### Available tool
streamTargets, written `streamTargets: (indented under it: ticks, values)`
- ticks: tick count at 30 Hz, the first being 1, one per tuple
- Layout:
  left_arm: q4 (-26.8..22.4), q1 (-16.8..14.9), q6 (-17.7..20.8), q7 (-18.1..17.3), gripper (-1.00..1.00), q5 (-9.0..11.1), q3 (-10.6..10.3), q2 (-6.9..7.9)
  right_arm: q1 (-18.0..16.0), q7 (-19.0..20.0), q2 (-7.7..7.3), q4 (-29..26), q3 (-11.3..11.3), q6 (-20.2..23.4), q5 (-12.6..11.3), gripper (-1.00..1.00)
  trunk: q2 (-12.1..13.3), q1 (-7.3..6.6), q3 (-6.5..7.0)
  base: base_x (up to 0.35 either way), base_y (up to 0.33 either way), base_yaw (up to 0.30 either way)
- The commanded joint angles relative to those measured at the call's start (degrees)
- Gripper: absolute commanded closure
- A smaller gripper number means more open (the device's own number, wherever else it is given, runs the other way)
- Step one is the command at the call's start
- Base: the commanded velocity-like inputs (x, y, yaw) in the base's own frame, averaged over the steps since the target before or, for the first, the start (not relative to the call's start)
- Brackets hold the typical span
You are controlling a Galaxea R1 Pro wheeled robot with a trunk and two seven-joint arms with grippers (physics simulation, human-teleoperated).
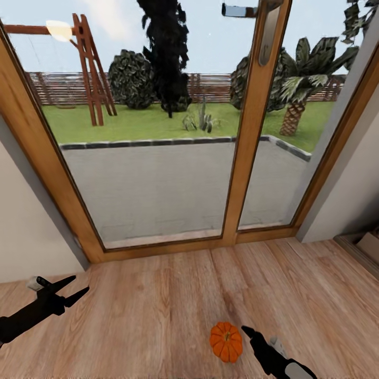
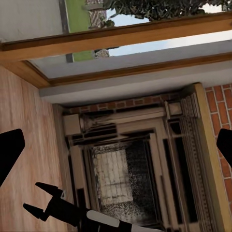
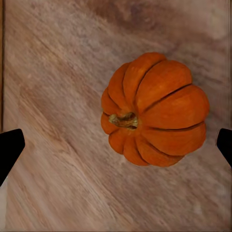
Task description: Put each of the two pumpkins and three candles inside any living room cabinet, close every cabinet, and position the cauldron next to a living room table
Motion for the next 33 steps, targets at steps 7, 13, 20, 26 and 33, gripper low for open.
streamTargets:
  ticks: [7, 13, 20, 26, 33]
  values:
    - [0.03, -0.05, 0.6, -0.3, -1.0, 0.28, -0.49, -0.01, -0.04, 0.04, -0.04, -0.06, 0.24, 0.19, -0.44, -1.0, -0.12, 0.17, -1.61, 0.0, 0.0, 0.0]
    - [-0.01, -0.05, 0.6, -0.3, -1.0, 0.3, -0.49, -0.01, -0.01, 0.04, -0.04, -0.06, 0.24, 0.19, -0.44, -1.0, -0.2, 0.32, -2.94, 0.0, 0.0, 0.0]
    - [-0.06, -0.05, 0.63, -0.3, -1.0, 0.3, -0.54, -0.01, -0.02, 0.04, -0.12, -0.06, 0.18, 0.19, -0.53, -1.0, -0.29, 0.5, -4.49, 0.0, 0.0, 0.0]
    - [-0.16, -0.05, 0.68, -0.3, -1.0, 0.3, -0.57, -0.01, 0.0, 0.04, -0.13, -0.06, 0.15, 0.19, -0.53, -1.0, -0.37, 0.66, -5.82, 0.0, 0.0, 0.0]
    - [-0.23, -0.05, 0.69, -0.3, -1.0, 0.3, -0.57, -0.01, -0.05, 0.04, -0.13, -0.06, 0.15, 0.18, -0.53, -1.0, -0.47, 0.84, -7.37, 0.0, 0.0, 0.0]
